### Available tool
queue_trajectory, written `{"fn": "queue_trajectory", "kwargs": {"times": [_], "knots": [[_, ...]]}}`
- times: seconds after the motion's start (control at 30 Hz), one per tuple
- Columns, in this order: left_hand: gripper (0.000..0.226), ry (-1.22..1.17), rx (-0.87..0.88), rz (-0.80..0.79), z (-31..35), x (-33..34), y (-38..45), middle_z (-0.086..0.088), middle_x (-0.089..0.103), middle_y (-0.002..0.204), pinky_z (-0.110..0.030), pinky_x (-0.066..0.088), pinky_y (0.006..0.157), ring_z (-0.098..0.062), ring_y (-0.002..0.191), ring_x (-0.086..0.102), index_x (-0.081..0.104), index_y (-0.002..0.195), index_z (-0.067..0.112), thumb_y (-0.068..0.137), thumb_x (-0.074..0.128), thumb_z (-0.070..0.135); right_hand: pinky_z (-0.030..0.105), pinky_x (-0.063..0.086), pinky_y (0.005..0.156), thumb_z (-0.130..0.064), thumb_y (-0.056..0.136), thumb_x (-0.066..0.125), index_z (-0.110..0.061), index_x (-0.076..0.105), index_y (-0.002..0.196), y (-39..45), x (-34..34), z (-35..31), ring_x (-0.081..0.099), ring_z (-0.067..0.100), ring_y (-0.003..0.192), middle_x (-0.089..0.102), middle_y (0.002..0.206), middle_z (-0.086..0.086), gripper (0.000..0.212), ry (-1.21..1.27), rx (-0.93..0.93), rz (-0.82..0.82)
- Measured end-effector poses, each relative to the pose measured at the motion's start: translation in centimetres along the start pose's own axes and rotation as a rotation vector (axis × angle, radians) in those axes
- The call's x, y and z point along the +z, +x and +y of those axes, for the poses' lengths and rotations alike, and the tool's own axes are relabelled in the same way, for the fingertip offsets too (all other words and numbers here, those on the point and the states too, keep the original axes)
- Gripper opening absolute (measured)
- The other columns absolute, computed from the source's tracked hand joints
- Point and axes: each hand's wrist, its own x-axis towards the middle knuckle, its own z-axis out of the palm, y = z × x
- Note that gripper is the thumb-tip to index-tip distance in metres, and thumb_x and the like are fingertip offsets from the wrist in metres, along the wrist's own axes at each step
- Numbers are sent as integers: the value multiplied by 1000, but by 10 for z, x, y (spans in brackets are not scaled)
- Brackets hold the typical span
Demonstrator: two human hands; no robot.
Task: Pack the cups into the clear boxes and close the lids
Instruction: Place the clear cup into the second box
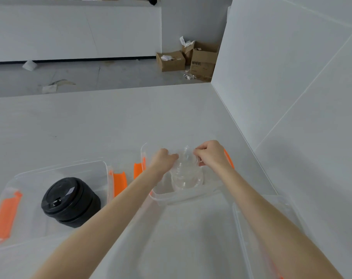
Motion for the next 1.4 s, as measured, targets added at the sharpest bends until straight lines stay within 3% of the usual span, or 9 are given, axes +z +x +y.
{"fn": "queue_trajectory", "kwargs": {"times": [0.1,0.23,0.33,0.47,0.67,0.9,1.1,1.23,1.4], "knots": [[36,60,-16,0,-2,4,-1,-14,52,103,-31,38,79,-24,91,51,51,116,-5,87,52,17,28,53,60,-9,75,54,8,67,82,-1,3,1,72,31,73,73,83,25,23,-101,-41,21],[44,91,-53,6,-4,7,0,-21,53,124,-31,38,84,-31,107,53,45,125,-4,89,52,20,46,58,75,-4,78,56,8,70,83,3,8,5,70,37,79,72,85,26,19,-107,-72,23],[46,85,-68,-10,-6,9,0,-18,55,113,-32,40,86,-29,103,53,45,127,-6,89,51,20,41,56,76,-6,78,58,3,71,83,5,10,8,68,32,80,74,86,20,17,-152,-93,31],[49,51,-108,-21,-5,9,-3,-22,45,138,-34,39,97,-34,125,46,40,132,-4,90,48,22,46,54,82,-9,80,55,9,68,90,5,13,8,65,39,94,71,95,28,24,-156,-87,30],[15,-26,-120,-27,-2,6,-7,-18,51,104,-32,41,88,-26,96,51,55,95,0,89,45,9,48,49,88,-8,83,51,14,61,101,5,15,8,61,42,101,65,108,32,31,-152,-44,-32],[48,2,-87,-61,0,4,-13,-18,52,133,-44,40,107,-34,121,51,42,134,2,86,45,2,54,49,89,-5,81,53,17,58,103,-1,8,7,58,45,104,61,111,35,32,-177,-67,-4],[48,85,-48,-67,-5,6,-21,-21,52,133,-38,44,102,-35,117,54,43,134,3,87,48,4,51,51,85,-3,82,52,17,60,100,-9,5,13,60,45,101,63,106,35,28,-194,-57,-22],[41,178,-27,-82,-7,7,-23,-15,52,111,-24,42,69,-29,97,53,48,127,8,87,48,4,33,40,59,-2,84,48,16,60,103,-10,4,16,56,38,66,65,90,34,29,-259,-37,-105],[57,230,-75,-142,-11,5,-22,-17,47,135,-32,44,80,-29,105,51,32,142,9,86,44,0,44,57,70,-1,87,45,14,61,104,-10,3,13,66,39,75,66,99,30,28,-303,-20,-185]]}}
